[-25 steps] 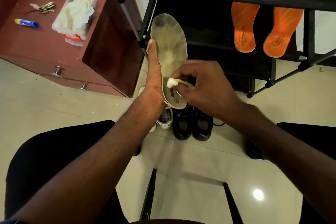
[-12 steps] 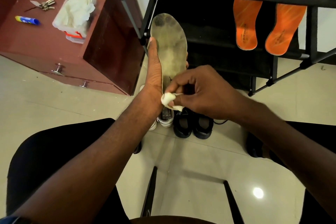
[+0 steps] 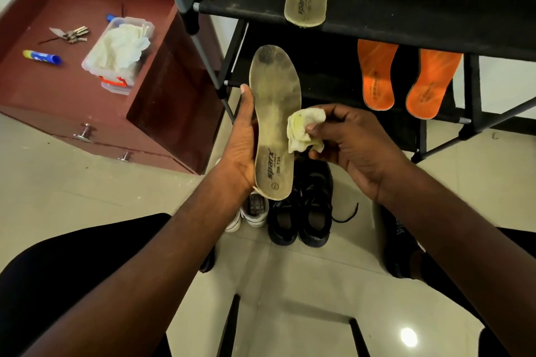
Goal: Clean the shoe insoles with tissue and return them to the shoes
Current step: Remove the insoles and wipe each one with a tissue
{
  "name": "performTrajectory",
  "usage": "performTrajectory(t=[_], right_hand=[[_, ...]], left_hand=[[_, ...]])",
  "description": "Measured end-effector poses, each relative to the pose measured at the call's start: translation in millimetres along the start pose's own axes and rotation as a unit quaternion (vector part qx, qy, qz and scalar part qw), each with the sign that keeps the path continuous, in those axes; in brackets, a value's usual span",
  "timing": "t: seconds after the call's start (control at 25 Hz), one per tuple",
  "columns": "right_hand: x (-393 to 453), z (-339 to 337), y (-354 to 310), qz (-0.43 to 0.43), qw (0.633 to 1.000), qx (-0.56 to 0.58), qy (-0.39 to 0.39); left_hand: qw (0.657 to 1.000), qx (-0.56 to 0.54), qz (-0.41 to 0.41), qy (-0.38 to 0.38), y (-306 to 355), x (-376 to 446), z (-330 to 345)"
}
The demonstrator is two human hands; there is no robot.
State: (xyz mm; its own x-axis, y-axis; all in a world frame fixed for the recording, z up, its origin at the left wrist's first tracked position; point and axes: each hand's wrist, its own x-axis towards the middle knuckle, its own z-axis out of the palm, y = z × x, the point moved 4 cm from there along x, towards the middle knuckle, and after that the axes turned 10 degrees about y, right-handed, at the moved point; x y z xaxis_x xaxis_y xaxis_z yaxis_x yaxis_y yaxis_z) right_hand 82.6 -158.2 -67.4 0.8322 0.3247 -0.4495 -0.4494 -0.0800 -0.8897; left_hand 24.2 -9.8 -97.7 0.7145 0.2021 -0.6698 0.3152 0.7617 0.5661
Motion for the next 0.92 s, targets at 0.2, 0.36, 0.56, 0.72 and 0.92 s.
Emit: performTrajectory(t=[0.2,0.36,0.56,0.72,0.92], right_hand=[[-2.0,-1.4,-3.8,-0.017,1.0,0.006,-0.002],[0.1,-4.0,-8.1,-0.006,1.0,-0.002,0.008],[2.7,-8.4,-6.7,-0.012,0.999,-0.027,0.029],[0.9,-8.9,-10.8,-0.049,0.997,-0.059,0.017],[4.6,-11.3,-12.3,-0.025,0.996,-0.077,-0.03]], left_hand=[[0.996,-0.042,-0.056,-0.063,-8.5,-1.6,3.6],[0.994,-0.015,-0.061,-0.092,-8.5,-4.6,7.8],[0.995,0.0,-0.057,-0.084,-8.4,-3.1,5.7],[0.995,-0.002,-0.051,-0.08,-5.6,-4.7,6.8],[0.995,-0.01,-0.057,-0.087,-5.5,-5.0,6.6]])
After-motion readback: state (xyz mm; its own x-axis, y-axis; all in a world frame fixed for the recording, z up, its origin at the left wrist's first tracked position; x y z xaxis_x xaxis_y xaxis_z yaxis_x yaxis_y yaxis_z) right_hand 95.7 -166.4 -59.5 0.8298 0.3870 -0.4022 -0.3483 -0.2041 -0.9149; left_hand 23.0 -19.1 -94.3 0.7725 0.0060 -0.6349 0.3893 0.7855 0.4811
